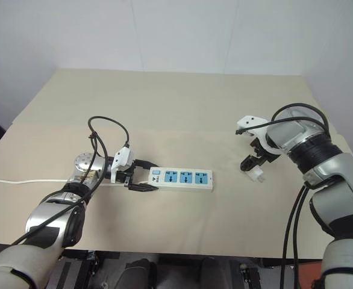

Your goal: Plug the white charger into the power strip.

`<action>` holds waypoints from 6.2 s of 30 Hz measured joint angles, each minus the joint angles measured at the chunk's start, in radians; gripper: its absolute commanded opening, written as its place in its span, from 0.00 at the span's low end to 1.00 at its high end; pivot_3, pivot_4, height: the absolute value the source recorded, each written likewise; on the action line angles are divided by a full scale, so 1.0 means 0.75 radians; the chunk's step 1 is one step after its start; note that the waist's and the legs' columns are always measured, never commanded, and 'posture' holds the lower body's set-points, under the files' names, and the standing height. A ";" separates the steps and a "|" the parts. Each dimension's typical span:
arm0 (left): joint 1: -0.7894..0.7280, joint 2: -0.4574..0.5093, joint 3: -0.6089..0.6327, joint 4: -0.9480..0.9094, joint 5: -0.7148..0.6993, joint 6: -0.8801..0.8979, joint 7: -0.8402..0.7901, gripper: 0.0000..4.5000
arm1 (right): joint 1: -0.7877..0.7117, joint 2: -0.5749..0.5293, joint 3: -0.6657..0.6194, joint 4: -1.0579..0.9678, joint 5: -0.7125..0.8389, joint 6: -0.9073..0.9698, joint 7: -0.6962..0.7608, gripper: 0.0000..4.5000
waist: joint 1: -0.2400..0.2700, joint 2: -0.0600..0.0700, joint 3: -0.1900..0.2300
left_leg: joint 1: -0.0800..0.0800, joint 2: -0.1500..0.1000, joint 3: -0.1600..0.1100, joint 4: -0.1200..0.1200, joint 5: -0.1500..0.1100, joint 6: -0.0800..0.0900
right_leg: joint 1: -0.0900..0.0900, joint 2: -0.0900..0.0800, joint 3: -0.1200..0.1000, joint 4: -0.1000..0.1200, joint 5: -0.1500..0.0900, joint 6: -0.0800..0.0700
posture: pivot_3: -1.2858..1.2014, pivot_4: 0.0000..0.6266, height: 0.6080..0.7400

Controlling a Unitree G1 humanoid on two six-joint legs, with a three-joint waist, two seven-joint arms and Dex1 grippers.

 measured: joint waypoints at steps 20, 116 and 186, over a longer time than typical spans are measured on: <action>0.004 0.014 0.015 0.000 0.006 0.000 -0.001 0.73 | 0.017 0.127 -0.091 0.258 -0.115 -0.074 0.041 0.91 | -0.016 0.000 0.000 | 0.000 0.000 0.000 0.004 0.000 0.001 | 0.000 0.000 0.000 0.012 0.000 0.000 | 0.52 0.24 1.00; 0.051 0.040 -0.039 -0.039 -0.082 0.008 0.005 0.73 | 0.595 0.926 -1.035 0.385 0.366 -1.702 0.198 0.24 | -0.030 0.002 -0.001 | 0.009 0.000 -0.003 0.002 -0.001 0.001 | 0.008 0.002 0.001 0.013 0.000 0.000 | 0.52 0.24 1.00; 0.053 0.038 -0.014 -0.039 -0.078 0.021 0.007 0.73 | 0.598 0.921 -1.030 0.463 0.304 -1.781 0.193 0.24 | -0.031 0.003 -0.002 | 0.011 0.000 -0.003 0.002 -0.001 0.001 | 0.010 0.002 0.001 0.013 0.000 0.000 | 0.52 0.24 1.00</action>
